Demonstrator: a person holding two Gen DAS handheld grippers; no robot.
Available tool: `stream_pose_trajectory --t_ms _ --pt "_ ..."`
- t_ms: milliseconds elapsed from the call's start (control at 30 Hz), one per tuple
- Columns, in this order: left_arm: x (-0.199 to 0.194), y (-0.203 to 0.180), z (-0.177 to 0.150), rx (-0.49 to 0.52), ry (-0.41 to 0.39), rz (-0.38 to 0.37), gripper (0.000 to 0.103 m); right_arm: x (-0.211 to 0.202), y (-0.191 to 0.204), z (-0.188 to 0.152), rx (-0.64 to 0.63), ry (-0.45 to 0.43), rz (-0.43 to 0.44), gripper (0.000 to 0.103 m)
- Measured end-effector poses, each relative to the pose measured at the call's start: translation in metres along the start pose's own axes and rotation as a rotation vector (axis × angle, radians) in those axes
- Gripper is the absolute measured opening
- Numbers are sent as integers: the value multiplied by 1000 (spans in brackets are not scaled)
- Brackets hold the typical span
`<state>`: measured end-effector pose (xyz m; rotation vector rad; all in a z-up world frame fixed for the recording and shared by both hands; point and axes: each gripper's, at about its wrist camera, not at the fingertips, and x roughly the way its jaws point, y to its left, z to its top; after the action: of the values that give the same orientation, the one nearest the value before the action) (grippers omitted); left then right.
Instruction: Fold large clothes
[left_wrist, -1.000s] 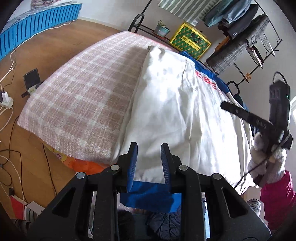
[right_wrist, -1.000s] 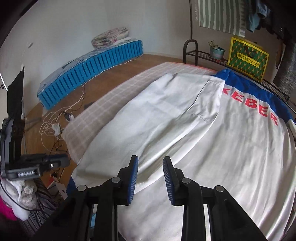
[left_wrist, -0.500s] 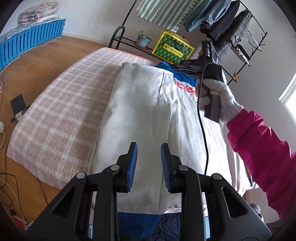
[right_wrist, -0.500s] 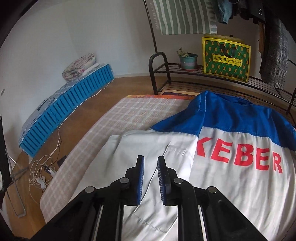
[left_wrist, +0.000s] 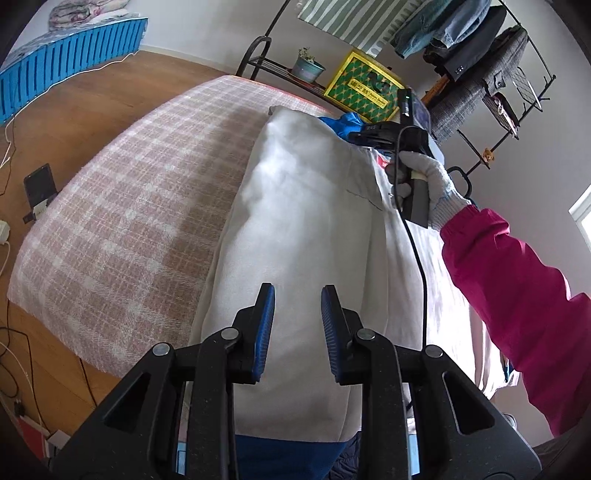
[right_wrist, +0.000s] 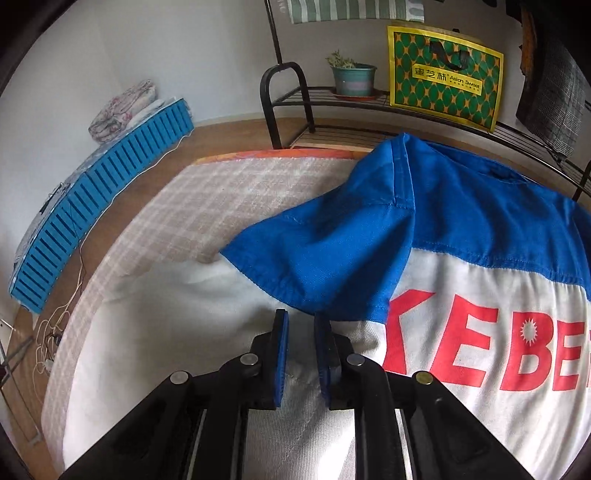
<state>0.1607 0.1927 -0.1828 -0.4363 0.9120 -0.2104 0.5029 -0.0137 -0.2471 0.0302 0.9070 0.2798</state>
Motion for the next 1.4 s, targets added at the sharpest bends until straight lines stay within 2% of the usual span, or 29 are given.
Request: stream_pose_trajectory --t_ms 67,167,267,367,467,533,567,700,833,1033,1233,1300,1400 --pt "-1 4 1 -5 -3 8 25 -9 -9 2 40 -30 -37 18" --pt "-1 8 0 -1 -4 13 25 -18 -8 -1 54 -39 19 20" --pt "0 11 -1 -9 5 11 25 -24 29 -11 -70 -21 91 20" --pt "-5 10 -2 -8 -10 6 26 -4 63 -19 -190 31 45 19" --pt "-11 17 -3 -37 -15 -22 54 18 73 -25 -196 97 -26 20" --pt "-16 29 -2 -79 -29 -24 55 13 79 -28 -232 93 -56 20" --pt "-18 35 -2 -104 -29 -30 55 6 80 -29 -222 93 -41 19" --pt "-18 58 -6 -188 5 -69 55 -43 78 -39 -139 53 80 21" --pt "-18 77 -13 -249 45 -100 55 -95 90 -77 -145 48 203 21" --pt "-6 99 -21 -318 117 -126 55 -140 113 -162 -214 136 303 22" --pt "-2 114 -25 -362 140 -138 55 -139 134 -230 -319 226 264 22" --pt "-2 118 -28 -374 145 -141 55 -131 138 -243 -357 244 213 22" --pt "-1 119 -26 -365 147 -126 55 -136 142 -247 -386 219 184 22"
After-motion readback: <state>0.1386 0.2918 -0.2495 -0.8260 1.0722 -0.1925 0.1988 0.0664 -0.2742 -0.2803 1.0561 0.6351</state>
